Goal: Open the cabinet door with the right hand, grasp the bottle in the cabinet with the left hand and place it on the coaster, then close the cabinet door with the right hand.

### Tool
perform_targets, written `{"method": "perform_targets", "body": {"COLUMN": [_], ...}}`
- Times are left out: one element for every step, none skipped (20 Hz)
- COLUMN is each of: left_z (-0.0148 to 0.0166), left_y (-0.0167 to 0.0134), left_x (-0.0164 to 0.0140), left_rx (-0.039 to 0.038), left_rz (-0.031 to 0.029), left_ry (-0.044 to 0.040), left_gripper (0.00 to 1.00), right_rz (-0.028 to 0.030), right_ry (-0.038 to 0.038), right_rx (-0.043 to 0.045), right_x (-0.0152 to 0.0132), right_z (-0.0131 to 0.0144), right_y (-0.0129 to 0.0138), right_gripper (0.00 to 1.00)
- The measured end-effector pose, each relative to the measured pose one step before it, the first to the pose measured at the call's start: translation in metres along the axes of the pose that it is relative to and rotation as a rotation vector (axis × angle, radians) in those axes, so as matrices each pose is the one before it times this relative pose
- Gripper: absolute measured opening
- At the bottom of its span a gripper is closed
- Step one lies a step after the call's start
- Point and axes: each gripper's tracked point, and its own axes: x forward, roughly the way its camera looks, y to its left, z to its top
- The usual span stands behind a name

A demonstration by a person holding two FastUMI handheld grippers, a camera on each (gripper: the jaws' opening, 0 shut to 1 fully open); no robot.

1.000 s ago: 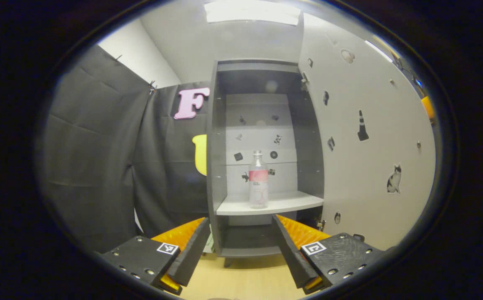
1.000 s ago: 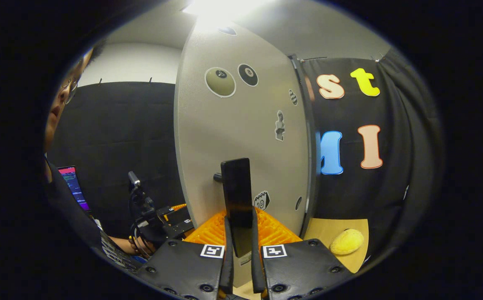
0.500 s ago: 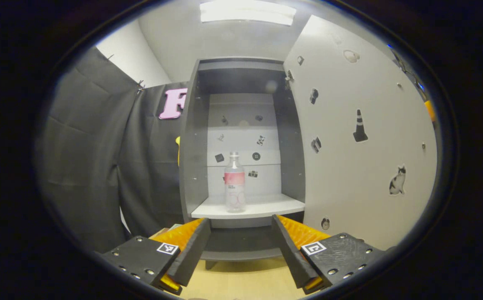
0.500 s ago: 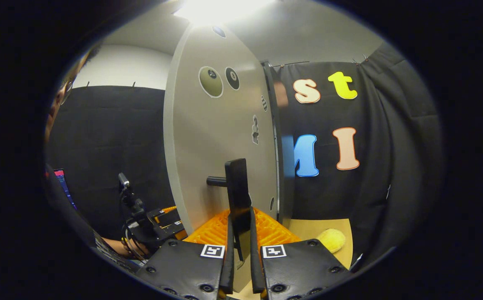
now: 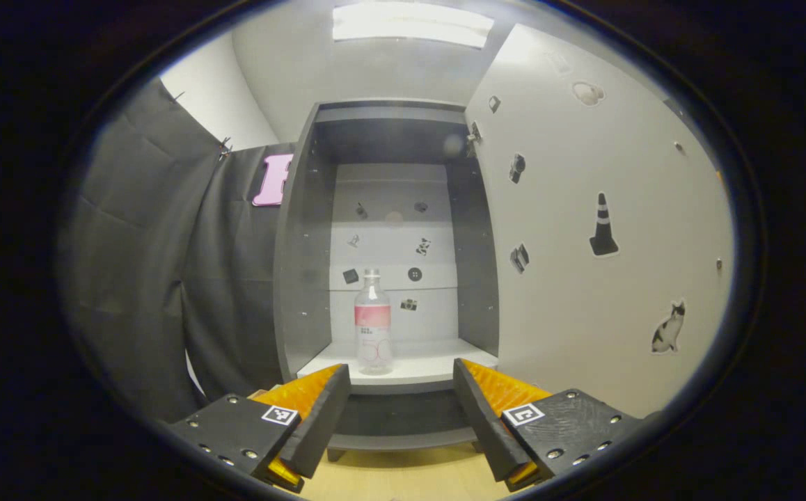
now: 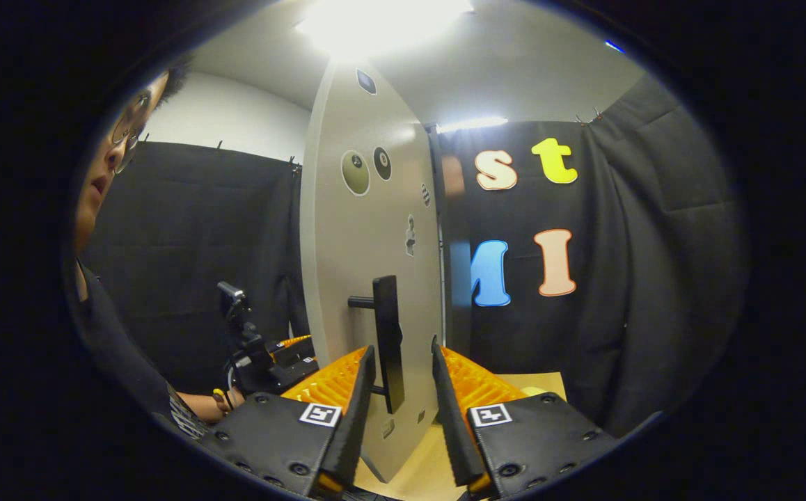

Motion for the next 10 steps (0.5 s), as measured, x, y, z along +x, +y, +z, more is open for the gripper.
{"method": "perform_targets", "body": {"left_z": [0.00167,0.00148,0.00021,0.00117,-0.00033,0.00022,-0.00058,0.00021,0.00088,0.00313], "left_y": [-0.00015,0.00125,0.00065,0.00141,0.00221,0.00183,0.00197,0.00262,0.00369,0.00496], "left_x": [0.00425,0.00322,0.00446,0.00329,0.00522,0.00425,0.00445,0.00507,0.00660,0.00767], "left_rx": [-0.00165,-0.00141,-0.00025,0.00129,0.00159,-0.00057,-0.00509,-0.00849,-0.00752,-0.00426], "left_rz": [0.00071,0.00060,0.00081,0.00171,0.00209,0.00310,0.00203,0.00509,0.00535,0.00796], "left_ry": [-0.00371,-0.00201,-0.00176,-0.00220,-0.00016,0.00157,0.00396,0.00235,0.00027,-0.00059], "left_gripper": [0.89,0.89,0.89,0.89,0.89,0.89,0.93,0.91,0.91,0.90], "right_rz": [-0.03119,-0.03882,-0.04028,-0.04104,-0.03937,-0.04658,-0.05756,-0.05584,-0.04935,-0.03548], "right_ry": [-0.00340,-0.00686,-0.01019,-0.01116,-0.01386,-0.01359,-0.01050,-0.00372,0.00244,0.00640], "right_rx": [0.00271,0.00066,0.00396,0.01170,0.01662,0.01767,0.01557,0.01422,0.02016,0.02884], "right_x": [-0.00102,-0.00023,0.00065,-0.00215,0.00219,0.00138,0.00247,0.00462,0.00333,0.00504], "right_z": [-0.00164,-0.00094,-0.00115,0.00042,-0.00257,-0.00216,-0.00314,-0.00502,-0.00603,-0.00609], "right_y": [-0.00961,-0.01094,-0.01096,-0.01303,-0.01219,-0.01493,-0.01811,-0.01782,-0.01531,-0.01103], "right_gripper": [0.66,0.82,0.98,1.00,1.00,0.99,0.96,0.99,0.99,0.98]}}
